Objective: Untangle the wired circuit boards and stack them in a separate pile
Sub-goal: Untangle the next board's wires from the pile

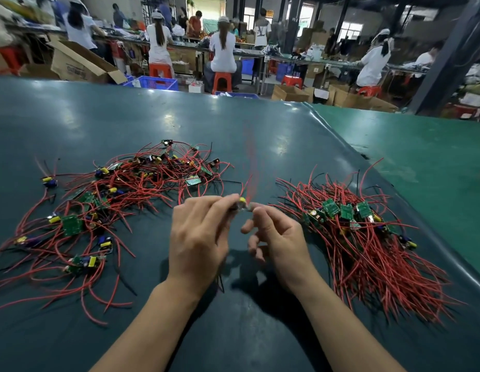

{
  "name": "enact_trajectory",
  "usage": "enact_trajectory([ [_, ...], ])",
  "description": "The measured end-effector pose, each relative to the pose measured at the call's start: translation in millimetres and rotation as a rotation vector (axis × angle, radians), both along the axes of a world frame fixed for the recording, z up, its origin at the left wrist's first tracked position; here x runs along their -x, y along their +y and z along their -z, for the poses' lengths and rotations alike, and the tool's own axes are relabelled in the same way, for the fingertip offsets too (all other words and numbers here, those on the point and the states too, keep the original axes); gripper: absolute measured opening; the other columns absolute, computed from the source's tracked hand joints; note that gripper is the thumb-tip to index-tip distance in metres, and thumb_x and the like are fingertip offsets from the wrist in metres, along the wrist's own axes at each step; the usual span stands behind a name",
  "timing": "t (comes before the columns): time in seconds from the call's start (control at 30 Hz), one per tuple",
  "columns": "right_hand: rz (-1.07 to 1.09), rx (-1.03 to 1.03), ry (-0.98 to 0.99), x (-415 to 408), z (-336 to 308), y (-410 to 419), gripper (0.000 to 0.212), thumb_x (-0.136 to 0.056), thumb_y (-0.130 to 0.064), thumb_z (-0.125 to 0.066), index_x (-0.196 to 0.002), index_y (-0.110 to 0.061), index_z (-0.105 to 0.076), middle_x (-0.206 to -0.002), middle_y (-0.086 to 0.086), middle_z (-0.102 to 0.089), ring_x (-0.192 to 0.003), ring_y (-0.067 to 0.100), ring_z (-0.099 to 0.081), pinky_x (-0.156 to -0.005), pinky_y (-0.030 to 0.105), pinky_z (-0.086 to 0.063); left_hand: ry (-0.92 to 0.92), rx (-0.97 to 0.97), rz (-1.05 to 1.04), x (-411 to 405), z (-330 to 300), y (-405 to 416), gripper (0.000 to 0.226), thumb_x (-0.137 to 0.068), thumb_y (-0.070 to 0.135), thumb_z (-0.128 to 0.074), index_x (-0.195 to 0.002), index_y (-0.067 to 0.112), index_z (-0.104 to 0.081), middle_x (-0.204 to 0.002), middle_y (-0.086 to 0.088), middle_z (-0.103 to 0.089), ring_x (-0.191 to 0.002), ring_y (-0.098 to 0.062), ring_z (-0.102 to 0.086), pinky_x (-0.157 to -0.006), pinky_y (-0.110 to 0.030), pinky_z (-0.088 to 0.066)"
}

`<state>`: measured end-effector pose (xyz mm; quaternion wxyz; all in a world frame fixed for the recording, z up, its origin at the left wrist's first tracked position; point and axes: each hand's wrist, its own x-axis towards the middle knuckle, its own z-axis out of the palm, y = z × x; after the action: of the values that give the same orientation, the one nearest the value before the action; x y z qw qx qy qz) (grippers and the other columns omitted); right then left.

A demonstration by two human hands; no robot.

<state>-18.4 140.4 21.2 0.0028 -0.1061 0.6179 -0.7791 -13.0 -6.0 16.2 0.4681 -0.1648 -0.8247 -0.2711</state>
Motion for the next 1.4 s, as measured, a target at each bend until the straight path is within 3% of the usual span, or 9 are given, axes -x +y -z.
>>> enact_trajectory([
  [0.3,0.201,0.046,-0.050,4,-4,5,0.011,-0.089,-0.011,-0.068,-0.080,-0.008,-0.073,-0.070,0.002,-0.067,-0.043,0.012,-0.052,-0.035,0.017,-0.034,0.099,0.096,-0.073,-3,-4,-1,0.022,-0.088,0.014,-0.070,-0.109,0.015,-0.075,-0.103,-0.003,-0.068,-0.094,-0.028,-0.051,-0.080,-0.044,-0.044],
  [0.4,0.238,0.157,-0.066,5,-8,6,0.016,-0.089,-0.009,-0.068,-0.074,-0.012,-0.073,-0.069,0.003,-0.066,-0.046,0.013,-0.055,-0.036,0.018,-0.036,0.244,0.132,0.062,-11,-5,8,0.009,-0.087,0.021,-0.072,-0.087,0.012,-0.075,-0.081,-0.001,-0.065,-0.076,-0.026,-0.055,-0.071,-0.039,-0.043],
  [0.47,0.252,0.223,-0.065,6,-9,8,0.016,-0.088,-0.008,-0.068,-0.074,-0.014,-0.071,-0.069,0.005,-0.066,-0.049,0.015,-0.058,-0.037,0.019,-0.039,0.091,0.134,0.239,-13,1,18,0.017,-0.089,0.025,-0.068,-0.080,0.011,-0.073,-0.066,0.001,-0.059,-0.060,-0.022,-0.052,-0.059,-0.036,-0.045],
  [0.6,0.213,0.189,-0.056,3,-10,9,0.009,-0.090,-0.005,-0.064,-0.085,-0.012,-0.068,-0.067,0.003,-0.066,-0.054,0.011,-0.059,-0.040,0.021,-0.041,-0.549,-0.341,0.232,-9,4,28,0.039,-0.093,0.053,-0.053,-0.102,0.020,-0.070,-0.071,0.008,-0.065,-0.059,-0.006,-0.056,-0.061,-0.024,-0.048],
  [0.77,0.038,0.222,-0.076,1,-12,13,0.009,-0.082,-0.005,-0.068,-0.081,-0.013,-0.063,-0.072,0.004,-0.065,-0.057,0.014,-0.057,-0.040,0.022,-0.039,-0.687,-0.985,0.526,-1,-2,21,0.019,-0.087,0.027,-0.064,-0.101,0.015,-0.068,-0.074,-0.004,-0.072,-0.048,-0.011,-0.060,-0.042,-0.020,-0.045],
  [1.0,0.082,0.150,-0.051,3,-9,7,0.017,-0.085,-0.009,-0.067,-0.075,-0.022,-0.069,-0.074,0.006,-0.066,-0.061,0.015,-0.061,-0.043,0.024,-0.043,-0.421,-0.900,0.496,-3,-3,22,0.022,-0.072,0.002,-0.079,-0.083,0.009,-0.062,-0.084,0.000,-0.074,-0.078,-0.014,-0.069,-0.074,-0.024,-0.056],
  [1.2,0.153,0.229,-0.047,6,-7,4,0.019,-0.092,0.001,-0.059,-0.082,-0.012,-0.069,-0.073,0.006,-0.069,-0.063,0.013,-0.063,-0.048,0.022,-0.049,-0.726,-1.378,0.752,-1,-3,22,0.025,-0.060,0.012,-0.077,-0.081,0.010,-0.063,-0.081,-0.004,-0.073,-0.072,-0.013,-0.069,-0.065,-0.020,-0.052],
  [1.3,0.150,0.250,-0.020,7,-7,3,0.017,-0.091,0.004,-0.060,-0.085,-0.009,-0.069,-0.072,0.006,-0.069,-0.064,0.015,-0.066,-0.055,0.023,-0.054,-0.862,-1.337,0.769,-1,0,24,0.027,-0.066,0.025,-0.076,-0.090,0.014,-0.074,-0.095,-0.010,-0.075,-0.079,-0.017,-0.071,-0.066,-0.019,-0.052],
  [1.4,0.177,0.063,0.055,7,-4,5,0.016,-0.086,0.009,-0.065,-0.085,-0.006,-0.070,-0.073,0.004,-0.072,-0.065,0.013,-0.067,-0.058,0.021,-0.054,-0.712,-1.306,0.662,2,0,25,0.021,-0.072,0.028,-0.071,-0.090,0.021,-0.079,-0.094,-0.004,-0.076,-0.082,-0.013,-0.071,-0.064,-0.018,-0.051],
])
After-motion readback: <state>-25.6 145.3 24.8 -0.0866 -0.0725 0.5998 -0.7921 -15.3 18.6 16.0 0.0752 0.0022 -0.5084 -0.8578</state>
